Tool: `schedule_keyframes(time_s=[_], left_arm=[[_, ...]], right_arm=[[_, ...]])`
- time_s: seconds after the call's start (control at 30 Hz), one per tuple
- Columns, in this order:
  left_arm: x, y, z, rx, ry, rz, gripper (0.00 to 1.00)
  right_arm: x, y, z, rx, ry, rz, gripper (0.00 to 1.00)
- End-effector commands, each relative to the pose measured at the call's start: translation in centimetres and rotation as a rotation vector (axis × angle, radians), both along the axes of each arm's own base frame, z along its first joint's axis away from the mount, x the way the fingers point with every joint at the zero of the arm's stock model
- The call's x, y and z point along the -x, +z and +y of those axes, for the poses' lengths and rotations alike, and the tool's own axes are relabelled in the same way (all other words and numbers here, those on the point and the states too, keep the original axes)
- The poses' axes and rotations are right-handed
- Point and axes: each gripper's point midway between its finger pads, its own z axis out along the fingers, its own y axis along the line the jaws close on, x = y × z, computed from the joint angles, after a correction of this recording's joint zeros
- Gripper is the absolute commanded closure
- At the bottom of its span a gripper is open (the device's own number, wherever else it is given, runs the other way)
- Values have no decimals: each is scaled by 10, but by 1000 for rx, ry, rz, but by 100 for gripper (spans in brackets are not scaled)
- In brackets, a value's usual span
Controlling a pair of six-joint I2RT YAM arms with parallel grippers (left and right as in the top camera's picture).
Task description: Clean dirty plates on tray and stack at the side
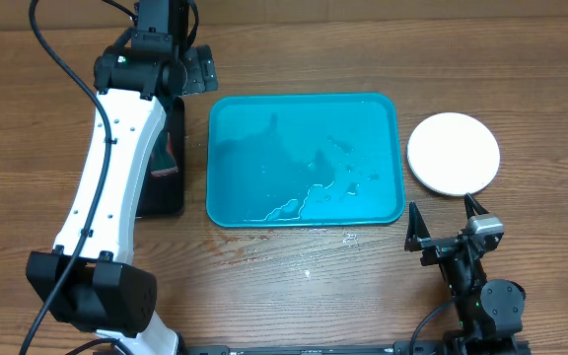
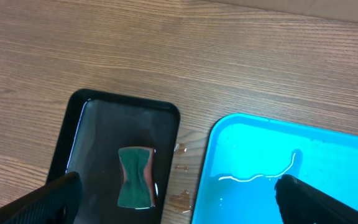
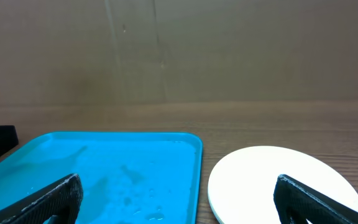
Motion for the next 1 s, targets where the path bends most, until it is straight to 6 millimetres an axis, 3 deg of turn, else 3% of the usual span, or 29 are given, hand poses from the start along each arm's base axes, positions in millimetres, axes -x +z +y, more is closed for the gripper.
schedule_keyframes(time_s=[0.0, 0.17, 0.23, 0.3, 0.47, 0.6, 0.7, 0.83, 0.97], left_arm=[[-2, 0, 4, -21, -4, 2, 0], [4, 19, -4, -50, -35, -37, 0], [12, 40, 9, -201, -53, -62, 0], [24, 66, 9, -275, -72, -101, 0], [57, 121, -12, -233, -125, -247, 0], [84, 158, -11, -193, -119, -352, 0], [99, 172, -12, -101, -113, -404, 0], [102, 187, -14, 26, -130, -521, 0], [101, 178, -24, 140, -222, -638, 0]], right_arm=[[0, -1, 1, -4, 1, -7, 0], [0, -1, 1, -4, 1, -7, 0], [0, -1, 1, -4, 1, -7, 0], [0, -1, 1, -4, 1, -7, 0], [0, -1, 1, -4, 1, -7, 0], [0, -1, 1, -4, 1, -7, 0], [0, -1, 1, -4, 1, -7, 0], [0, -1, 1, -4, 1, -7, 0], [0, -1, 1, -4, 1, -7, 0]])
